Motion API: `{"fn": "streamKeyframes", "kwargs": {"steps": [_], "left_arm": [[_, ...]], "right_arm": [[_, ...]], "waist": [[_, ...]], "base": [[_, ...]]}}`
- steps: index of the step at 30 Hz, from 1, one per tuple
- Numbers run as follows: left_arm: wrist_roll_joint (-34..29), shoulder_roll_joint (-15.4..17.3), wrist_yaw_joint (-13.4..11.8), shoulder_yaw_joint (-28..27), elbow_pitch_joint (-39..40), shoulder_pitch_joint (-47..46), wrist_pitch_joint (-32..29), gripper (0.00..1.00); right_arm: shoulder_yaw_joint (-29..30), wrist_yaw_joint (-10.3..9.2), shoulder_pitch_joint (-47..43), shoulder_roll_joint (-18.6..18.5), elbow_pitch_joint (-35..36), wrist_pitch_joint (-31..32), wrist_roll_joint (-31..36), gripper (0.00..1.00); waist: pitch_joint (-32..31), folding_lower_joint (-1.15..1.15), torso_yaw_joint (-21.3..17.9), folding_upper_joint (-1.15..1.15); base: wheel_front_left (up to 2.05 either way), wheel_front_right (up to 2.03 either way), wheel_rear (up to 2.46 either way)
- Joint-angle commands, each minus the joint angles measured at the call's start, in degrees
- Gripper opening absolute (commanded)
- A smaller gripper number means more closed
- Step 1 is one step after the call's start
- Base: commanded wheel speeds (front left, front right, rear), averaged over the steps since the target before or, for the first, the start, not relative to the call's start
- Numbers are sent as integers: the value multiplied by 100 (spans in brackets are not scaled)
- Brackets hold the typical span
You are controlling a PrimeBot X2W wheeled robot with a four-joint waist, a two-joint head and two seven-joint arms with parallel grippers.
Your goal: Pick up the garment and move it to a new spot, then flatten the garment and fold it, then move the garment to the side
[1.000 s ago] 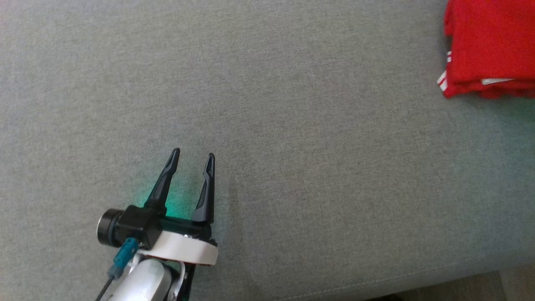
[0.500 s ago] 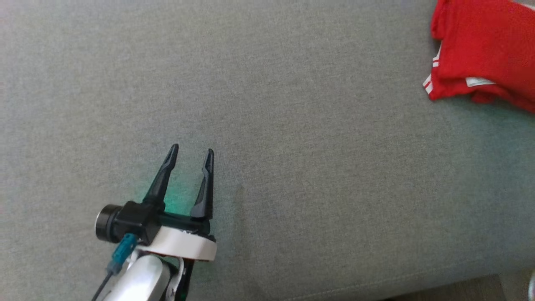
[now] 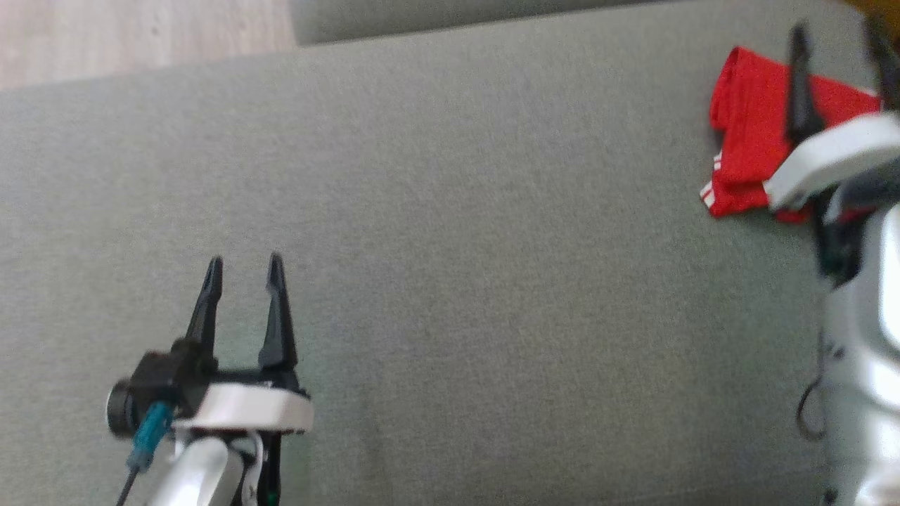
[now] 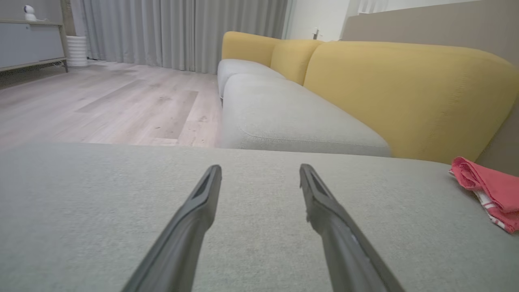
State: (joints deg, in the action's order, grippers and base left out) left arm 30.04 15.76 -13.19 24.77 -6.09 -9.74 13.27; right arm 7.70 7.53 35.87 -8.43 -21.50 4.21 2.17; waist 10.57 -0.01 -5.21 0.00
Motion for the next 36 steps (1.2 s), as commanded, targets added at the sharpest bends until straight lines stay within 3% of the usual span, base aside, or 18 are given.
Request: {"fn": "streamKeyframes", "kwargs": {"steps": [1, 8, 21, 36], "left_arm": [[33, 120, -52, -263, 92, 17, 79, 100], [122, 53, -126, -354, -29, 556, 133, 100], [140, -51, -112, -250, -72, 1048, 155, 100], [192, -97, -180, -220, -209, 1089, 120, 100]], "right_arm": [[-143, -4, -67, 99, 269, -103, -27, 100], [-331, -4, -1366, 516, 770, -562, -104, 100], [-919, -4, -3527, 554, 1442, -1091, -936, 100], [-1116, -4, -3812, 555, 1357, -1344, -854, 100]], "waist": [[-320, 1, 162, 0], [-840, 1, 392, 0], [-1116, 1, 612, 0], [-1137, 1, 652, 0]], "base": [[0, 0, 0], [0, 0, 0], [0, 0, 0], [0, 0, 0]]}}
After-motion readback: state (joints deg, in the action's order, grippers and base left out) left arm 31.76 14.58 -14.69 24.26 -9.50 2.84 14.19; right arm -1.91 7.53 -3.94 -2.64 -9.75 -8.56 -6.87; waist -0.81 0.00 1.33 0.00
